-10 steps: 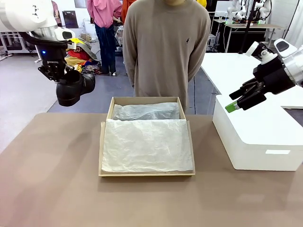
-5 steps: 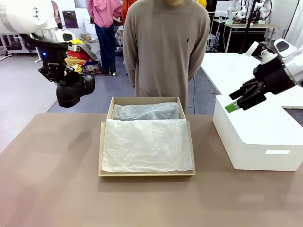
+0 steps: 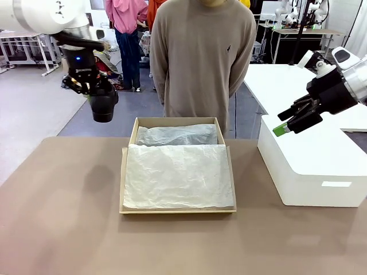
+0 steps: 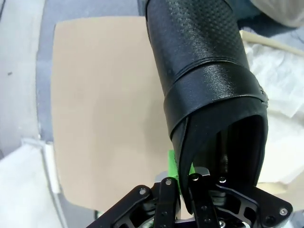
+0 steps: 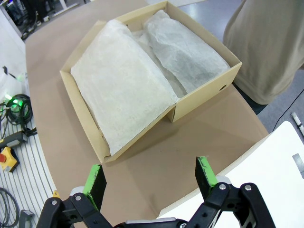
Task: Pack the shoes into the box.
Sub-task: Place the other shoe of the Shoes into the Shoes Box.
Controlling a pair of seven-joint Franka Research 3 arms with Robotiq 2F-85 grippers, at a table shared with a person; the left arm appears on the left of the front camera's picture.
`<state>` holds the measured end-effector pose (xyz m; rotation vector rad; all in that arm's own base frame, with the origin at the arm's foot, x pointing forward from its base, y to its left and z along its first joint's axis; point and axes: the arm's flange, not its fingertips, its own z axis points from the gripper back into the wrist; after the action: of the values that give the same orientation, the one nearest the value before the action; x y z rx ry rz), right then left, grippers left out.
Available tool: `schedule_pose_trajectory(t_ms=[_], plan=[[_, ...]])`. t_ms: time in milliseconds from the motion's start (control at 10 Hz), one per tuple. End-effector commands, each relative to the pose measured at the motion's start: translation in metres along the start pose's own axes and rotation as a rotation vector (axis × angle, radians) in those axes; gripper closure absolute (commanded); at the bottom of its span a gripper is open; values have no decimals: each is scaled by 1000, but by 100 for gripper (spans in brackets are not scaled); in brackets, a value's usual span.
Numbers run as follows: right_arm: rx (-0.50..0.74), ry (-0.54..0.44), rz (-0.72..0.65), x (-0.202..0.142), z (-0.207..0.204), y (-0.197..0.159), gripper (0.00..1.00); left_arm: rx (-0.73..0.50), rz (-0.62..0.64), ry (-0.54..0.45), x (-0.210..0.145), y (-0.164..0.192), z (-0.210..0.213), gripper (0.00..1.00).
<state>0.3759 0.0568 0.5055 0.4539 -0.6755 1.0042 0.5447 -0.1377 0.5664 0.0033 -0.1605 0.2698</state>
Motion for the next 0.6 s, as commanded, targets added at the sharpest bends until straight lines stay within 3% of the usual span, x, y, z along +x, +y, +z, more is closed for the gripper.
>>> schedule_pose_trajectory(t_ms=[0,200,500], plan=[[9,-33,26,1,-2,-4,0,50,174,24,-11,-21,5,100],[9,-33,26,1,-2,-4,0,42,338,-1,-23,-46,6,100],[9,-33,26,1,-2,-4,0,-69,430,-17,-31,-78,4,100]])
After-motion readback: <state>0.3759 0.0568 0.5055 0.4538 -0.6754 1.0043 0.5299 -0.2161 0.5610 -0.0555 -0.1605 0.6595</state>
